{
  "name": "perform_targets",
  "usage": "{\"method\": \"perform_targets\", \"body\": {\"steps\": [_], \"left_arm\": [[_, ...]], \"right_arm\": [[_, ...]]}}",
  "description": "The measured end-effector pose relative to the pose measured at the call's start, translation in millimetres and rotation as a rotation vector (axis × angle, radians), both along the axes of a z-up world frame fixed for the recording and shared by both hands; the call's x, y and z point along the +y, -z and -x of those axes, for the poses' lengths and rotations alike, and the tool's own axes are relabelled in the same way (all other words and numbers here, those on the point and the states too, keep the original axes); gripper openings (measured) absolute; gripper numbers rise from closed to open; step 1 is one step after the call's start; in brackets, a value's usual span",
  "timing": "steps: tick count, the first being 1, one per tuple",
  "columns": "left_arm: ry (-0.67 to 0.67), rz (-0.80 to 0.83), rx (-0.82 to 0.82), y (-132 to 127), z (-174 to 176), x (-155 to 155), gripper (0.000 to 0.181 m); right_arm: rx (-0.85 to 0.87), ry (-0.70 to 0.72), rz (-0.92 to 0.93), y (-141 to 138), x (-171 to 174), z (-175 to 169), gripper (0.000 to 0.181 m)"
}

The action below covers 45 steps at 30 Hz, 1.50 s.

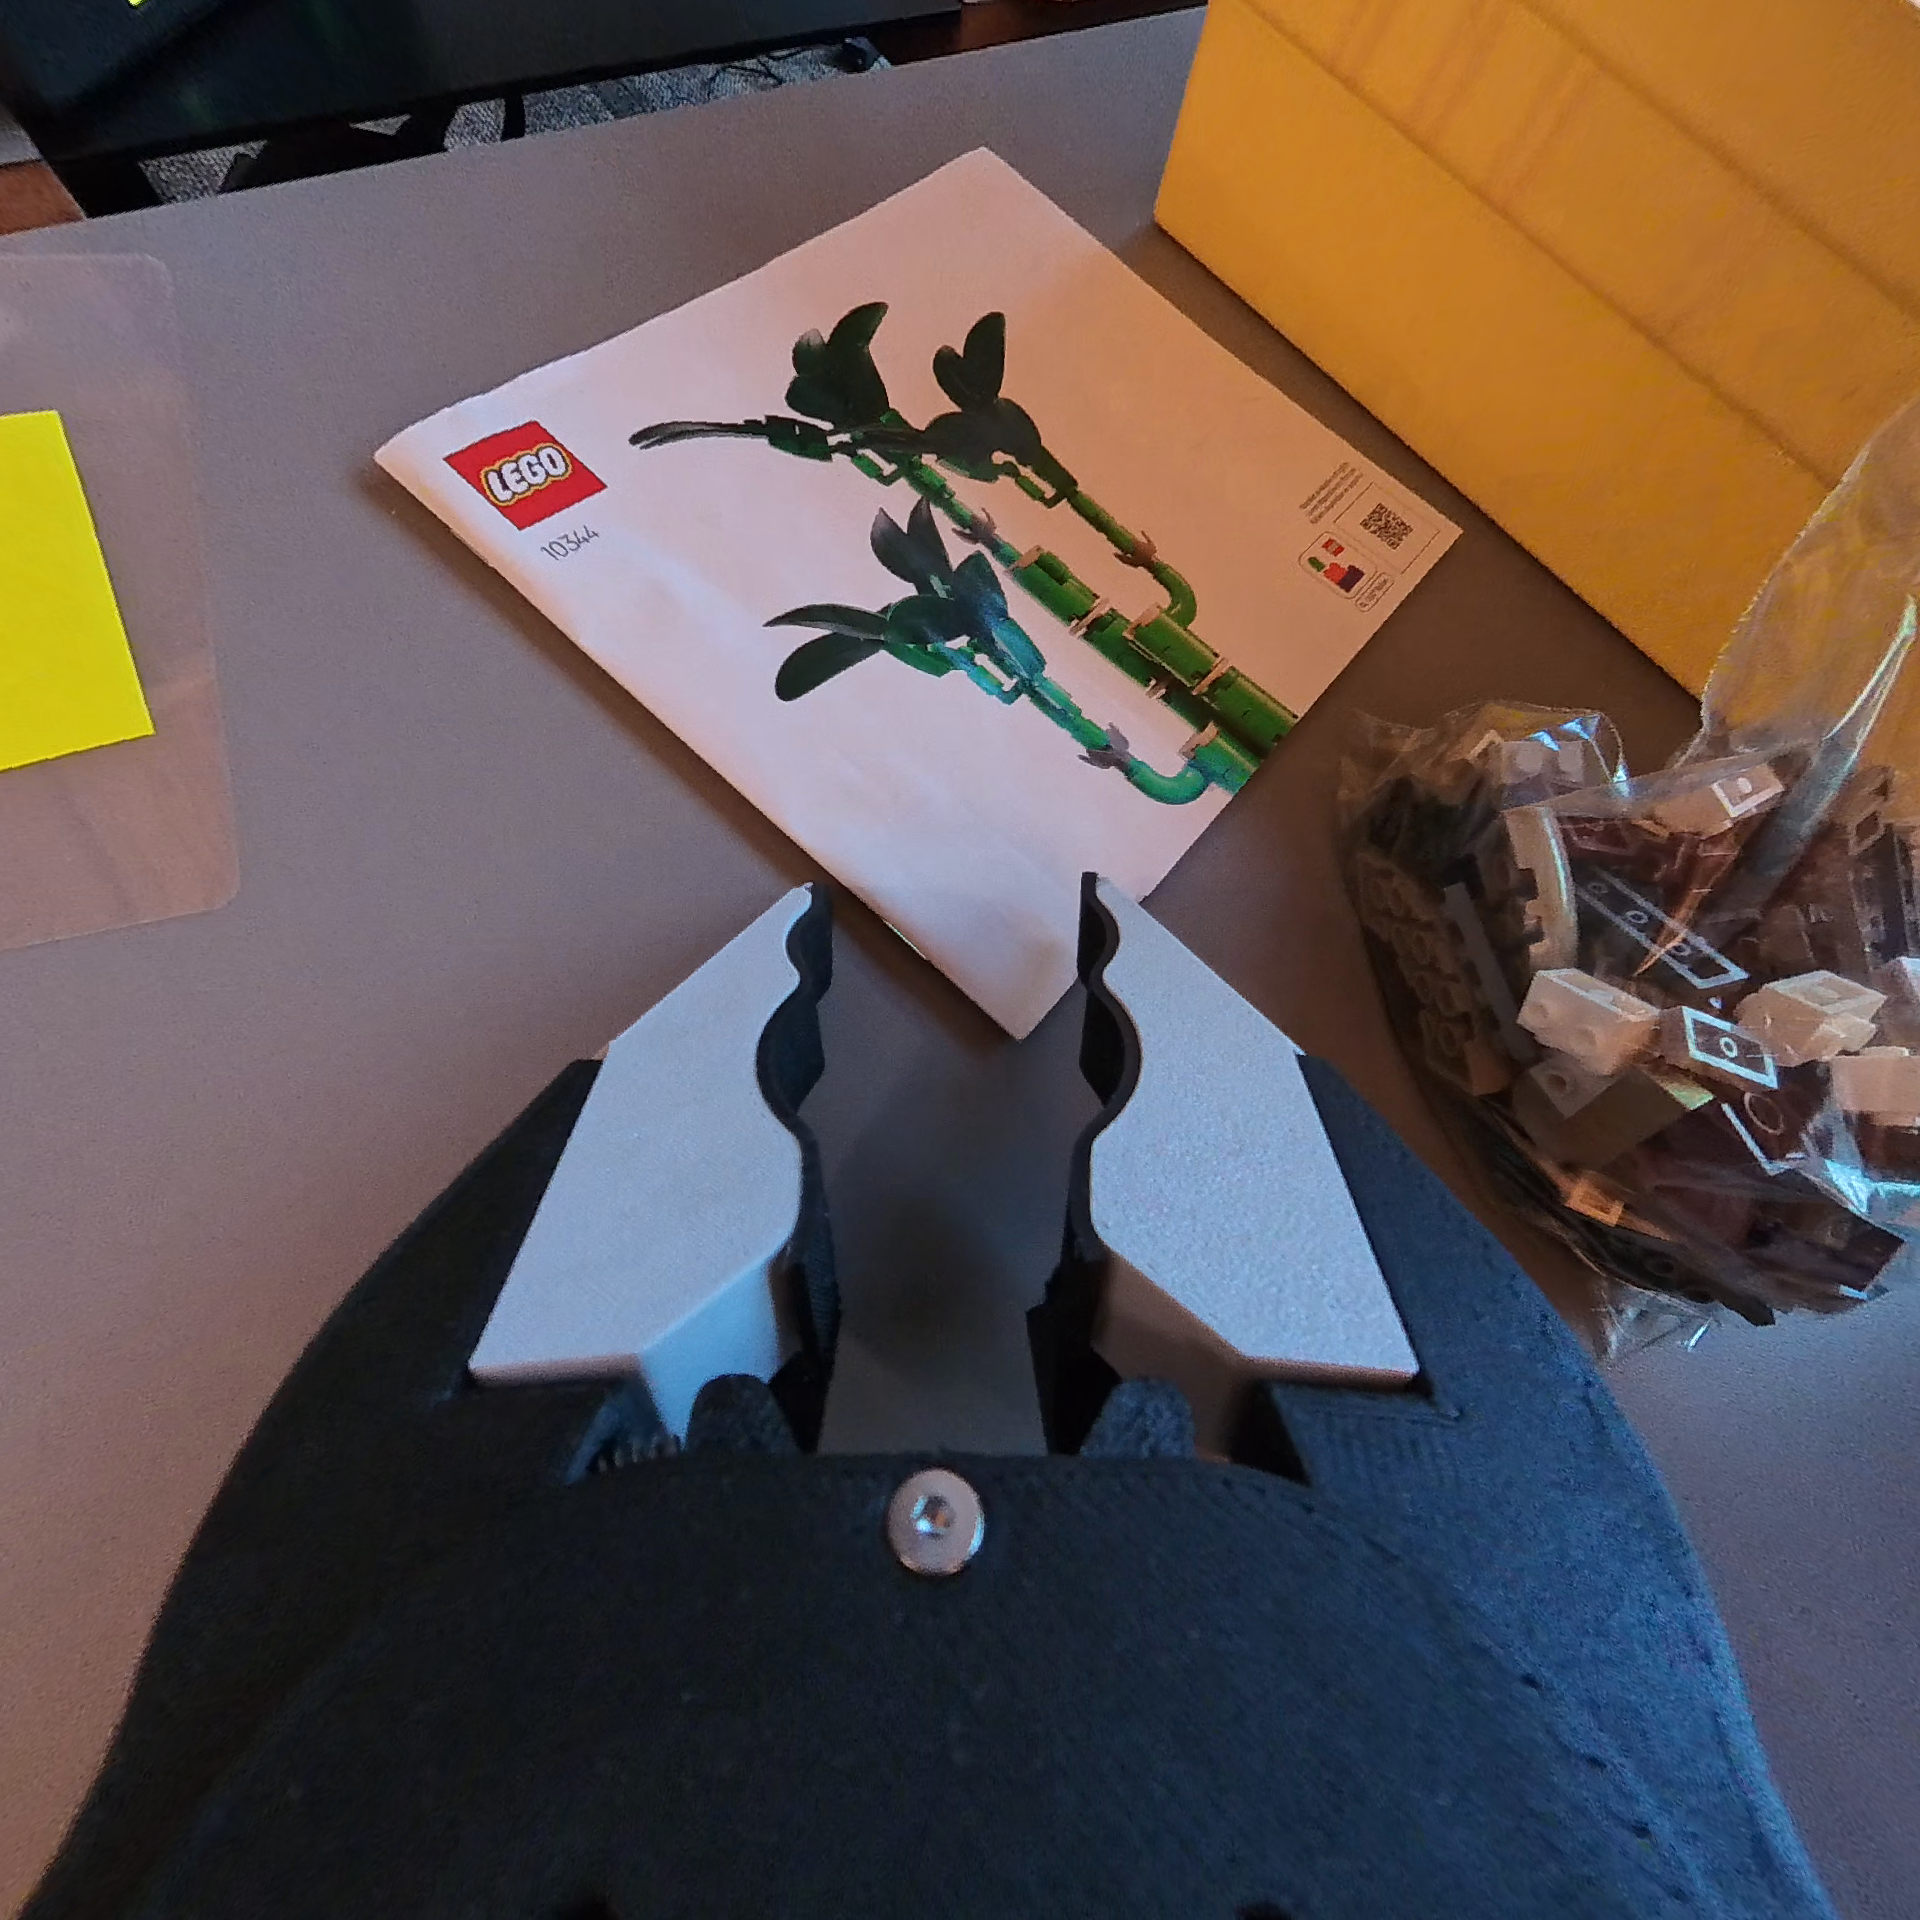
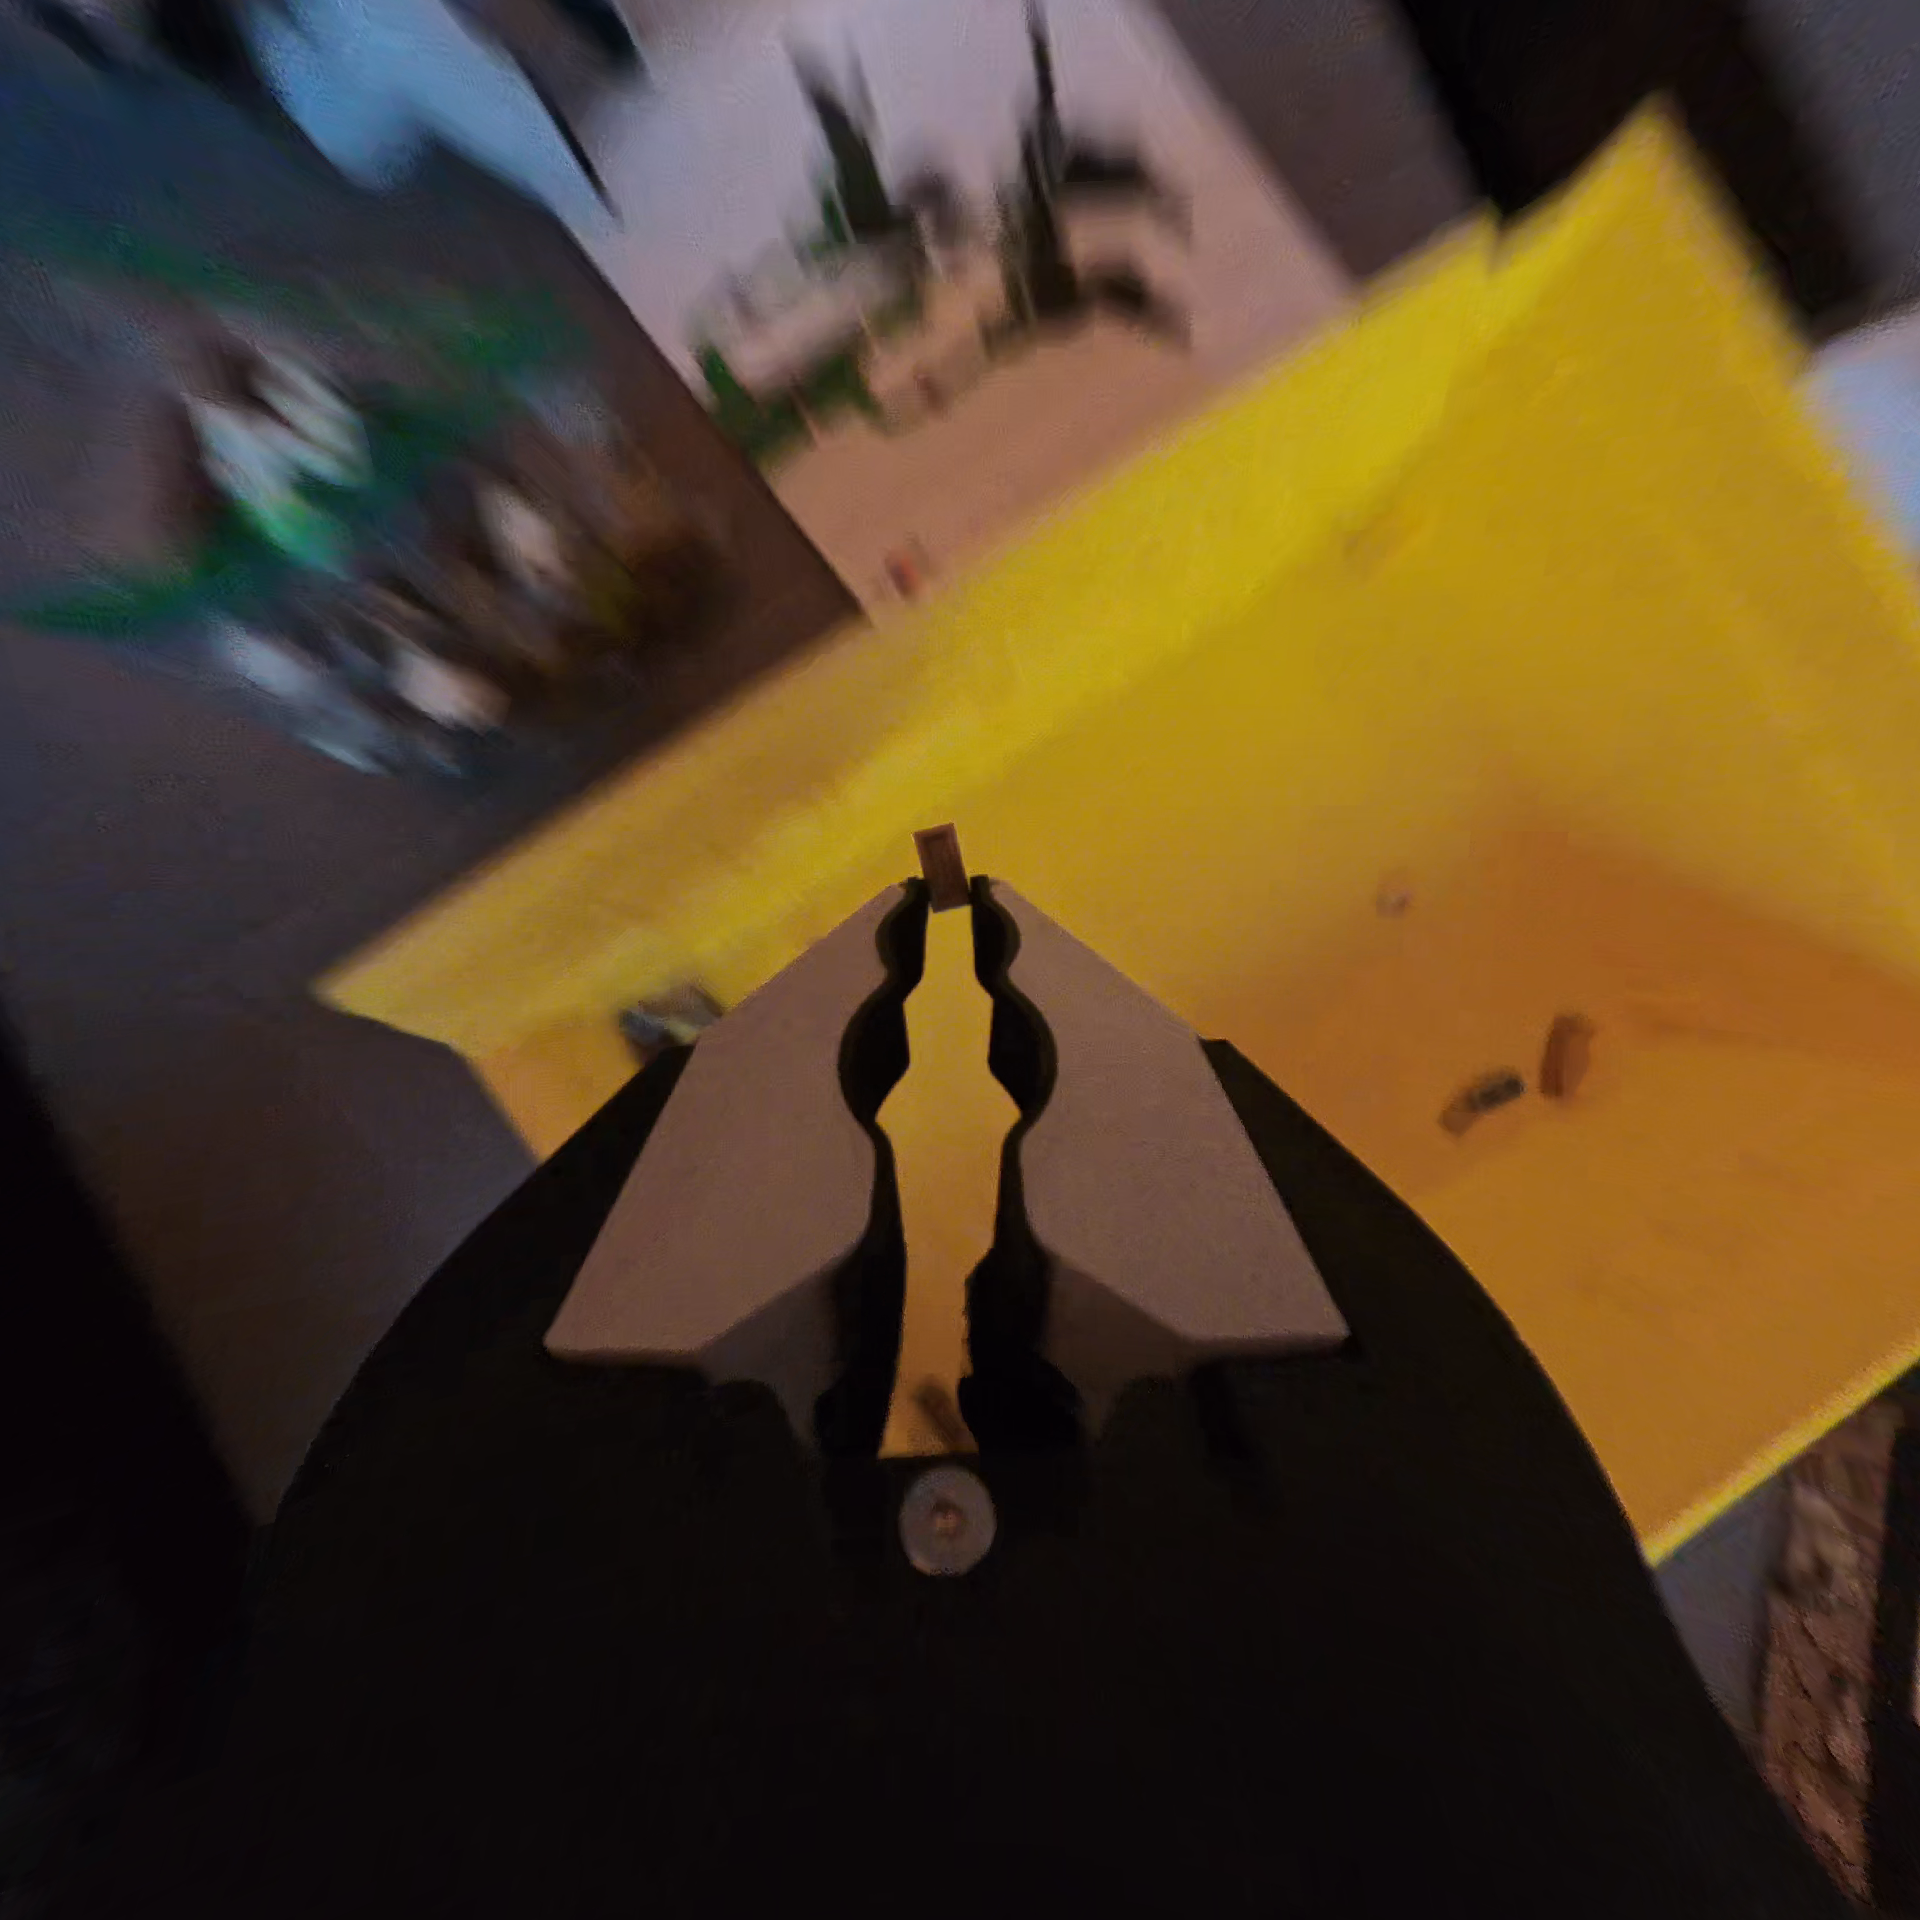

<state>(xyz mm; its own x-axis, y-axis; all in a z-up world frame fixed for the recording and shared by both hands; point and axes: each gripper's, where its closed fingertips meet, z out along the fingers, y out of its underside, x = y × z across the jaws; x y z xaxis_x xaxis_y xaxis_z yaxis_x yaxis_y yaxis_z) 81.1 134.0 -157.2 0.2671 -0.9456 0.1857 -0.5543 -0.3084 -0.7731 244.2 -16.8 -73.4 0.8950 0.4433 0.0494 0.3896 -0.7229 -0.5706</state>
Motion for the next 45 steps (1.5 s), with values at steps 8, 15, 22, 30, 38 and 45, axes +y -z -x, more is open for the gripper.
{"method": "perform_targets", "body": {"steps": [8, 15, 22, 30, 38, 45], "left_arm": [[0.001, -0.006, 0.001, -0.2, 0.2, -0.2, 0.046], [0.0, -0.005, -0.005, -1.0, 0.7, 0.0, 0.046], [0.002, 0.077, -0.125, -20.9, -3.1, -4.5, 0.044], [-0.023, 0.2, -0.499, -111.1, 2.2, -18.4, 0.046], [0.046, 0.34, -0.396, -134.2, -36.0, -53.8, 0.051], [0.126, 0.453, -0.032, -121.0, -121.7, -93.6, 0.059]], "right_arm": [[0.07, -0.341, -0.041, -28.9, -9.5, 133.0, 0.008], [0.057, -0.257, -0.05, -18.1, 4.6, 132.2, 0.03], [-0.196, 0.405, -0.203, -45.6, -45.5, -73.3, 0.035], [0.108, 0.782, 0.144, 35.2, -88.8, -147.6, 0.053], [0.258, 0.817, 0.434, 57.9, -92.2, -133.2, 0.003], [0.289, 0.834, 0.452, 58.7, -123.0, -129.4, 0.004]]}}
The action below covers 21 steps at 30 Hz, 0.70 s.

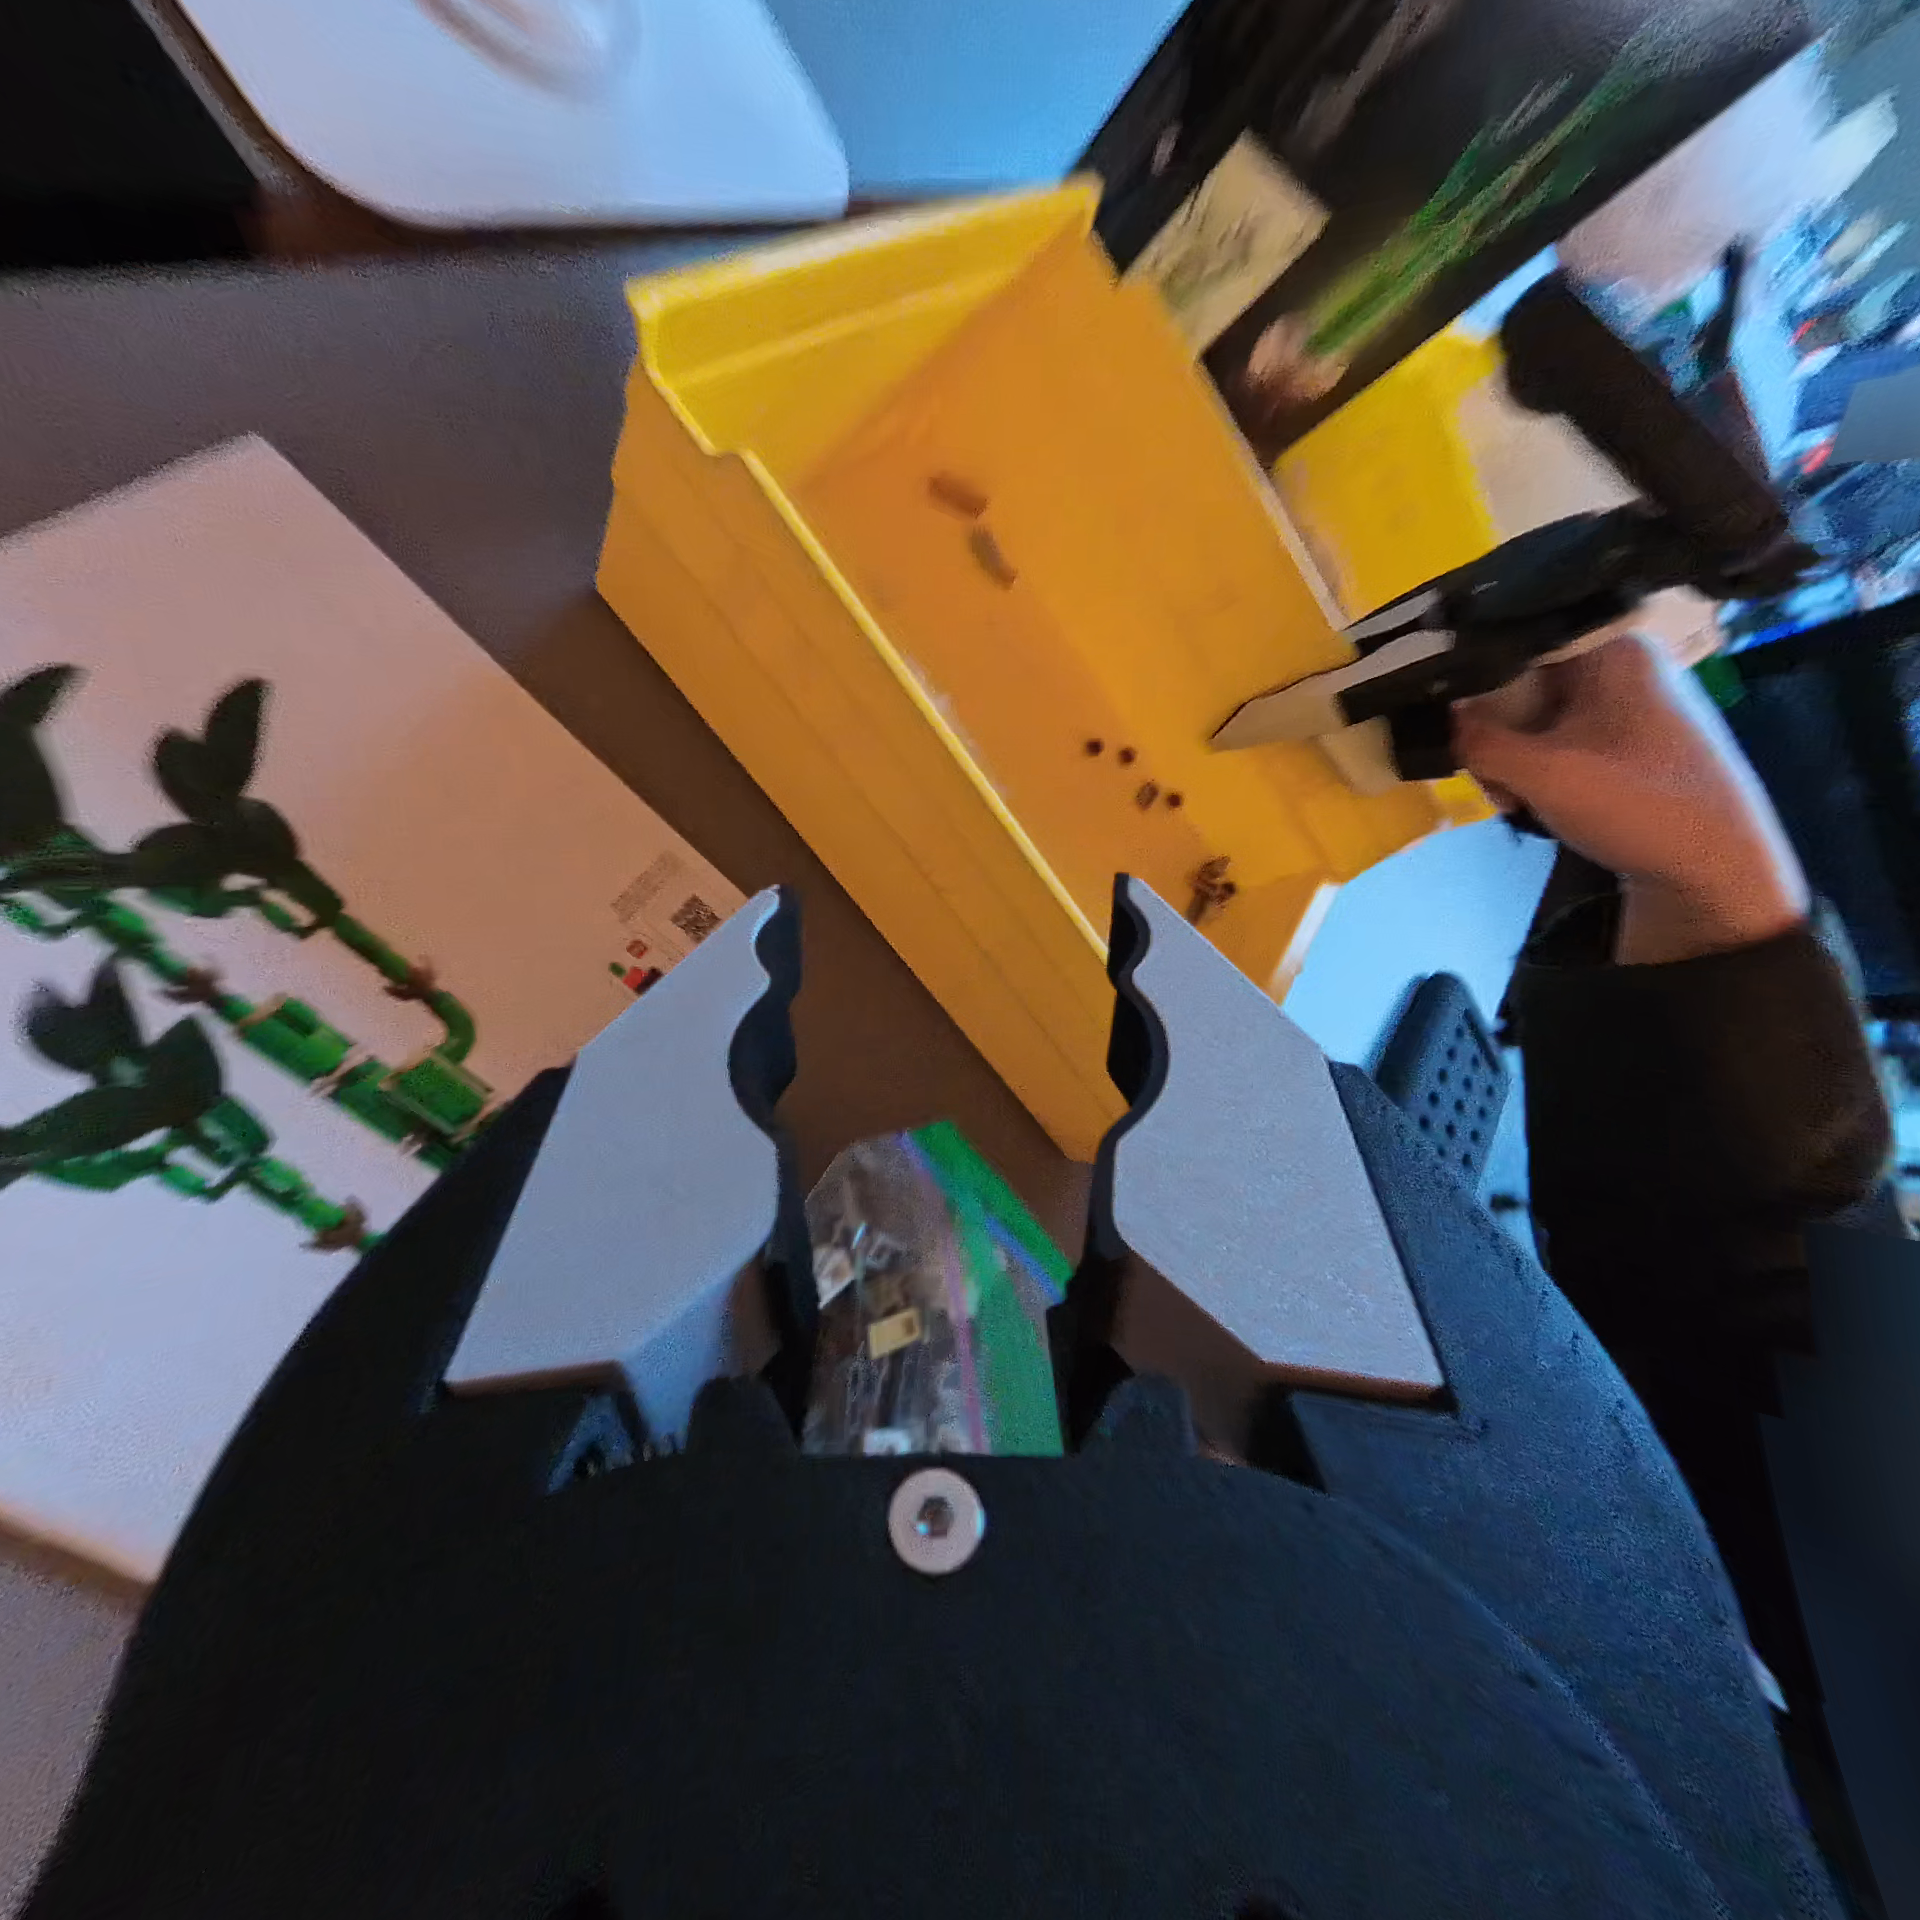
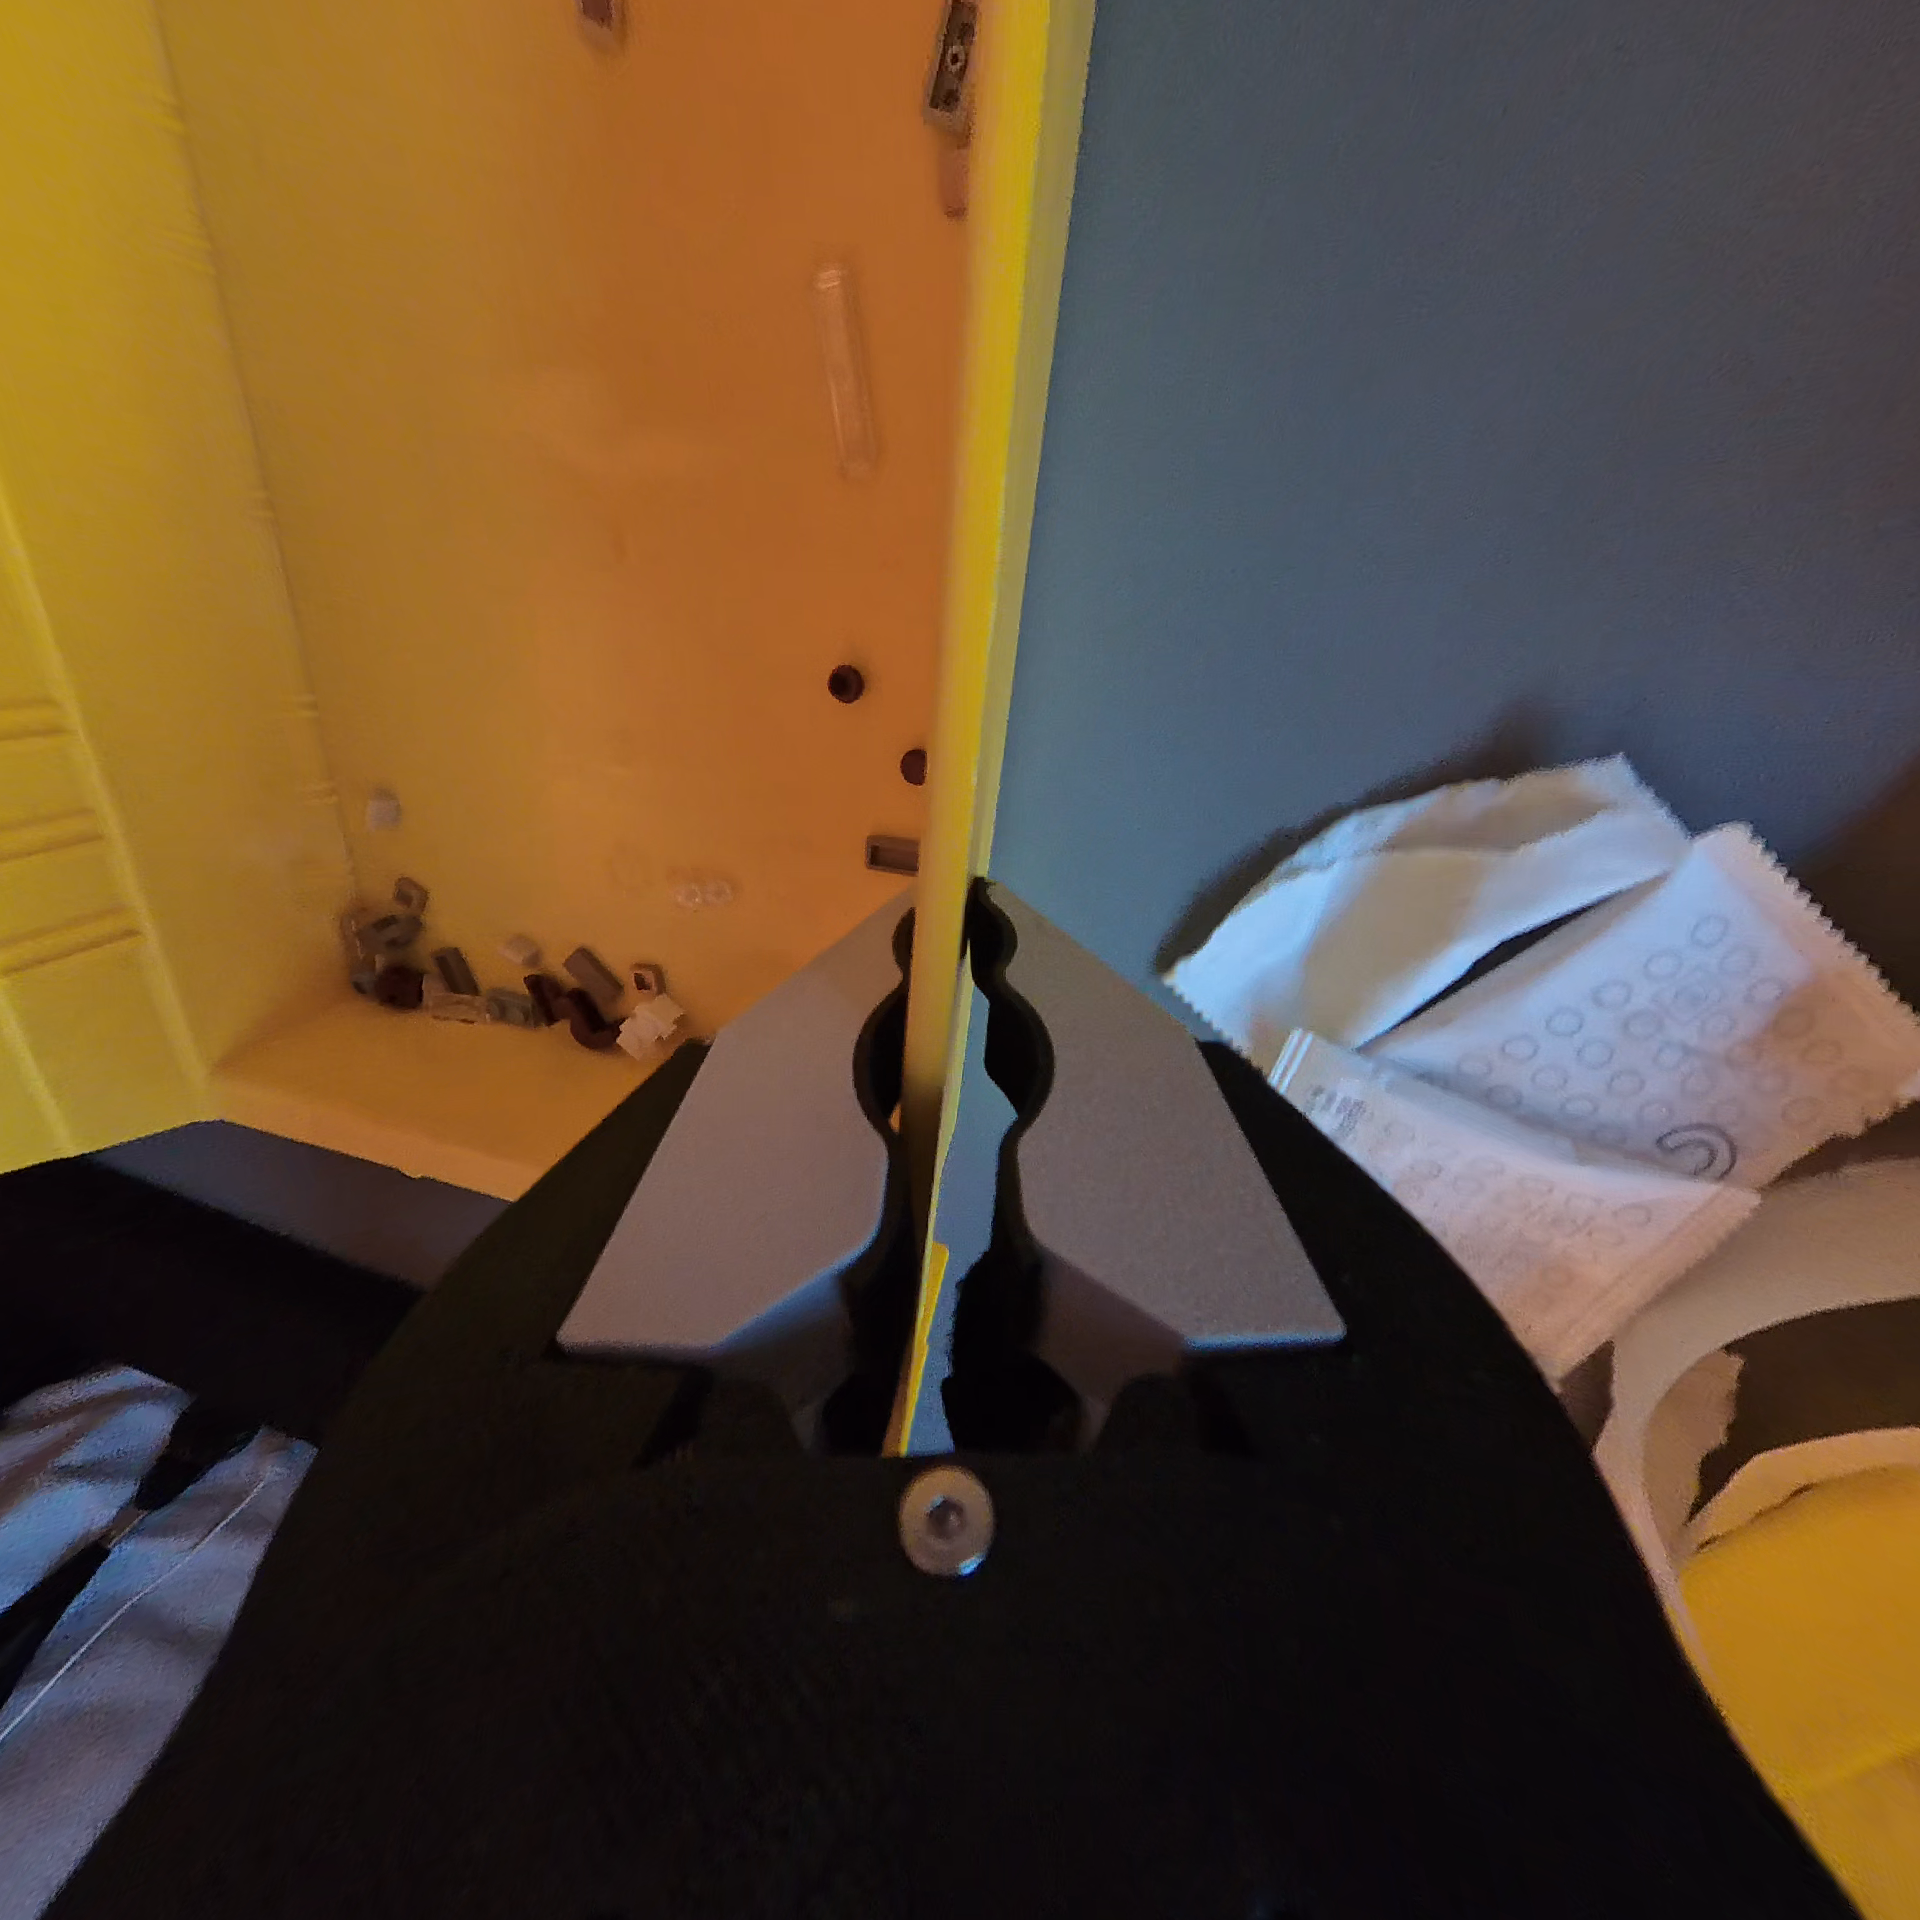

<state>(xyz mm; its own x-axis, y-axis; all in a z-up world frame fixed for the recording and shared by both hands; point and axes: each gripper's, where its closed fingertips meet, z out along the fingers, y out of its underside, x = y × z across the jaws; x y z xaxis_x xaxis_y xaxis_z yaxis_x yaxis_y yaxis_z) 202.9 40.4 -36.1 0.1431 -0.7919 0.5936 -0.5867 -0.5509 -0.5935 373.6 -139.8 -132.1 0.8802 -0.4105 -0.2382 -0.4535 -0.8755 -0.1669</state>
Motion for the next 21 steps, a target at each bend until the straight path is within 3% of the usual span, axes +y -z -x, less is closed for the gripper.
{"method": "perform_targets", "body": {"steps": [4, 8, 12, 18, 21], "left_arm": [[0.06, -0.029, 0.246, 34.7, -33.7, -22.8, 0.064], [0.109, -0.139, 0.462, 63.0, -43.1, -39.0, 0.067], [0.153, -0.141, 0.593, 80.6, -46.7, -58.6, 0.051], [0.121, -0.184, 0.714, 80.6, -47.3, -53.5, 0.028], [0.136, -0.088, 0.693, 59.5, -48.5, -56.0, 0.006]], "right_arm": [[-0.035, 0.008, -0.01, 0.6, -13.5, 9.8, 0.006], [-0.022, 0.018, -0.067, -0.3, -13.0, 14.9, 0.01], [-0.039, -0.013, -0.038, 1.7, -15.4, 13.3, 0.007], [-0.063, 0.015, -0.029, -7.8, -19.8, 9.7, 0.005], [-0.154, 0.021, -0.051, -33.1, -27.1, 0.5, 0.004]]}}
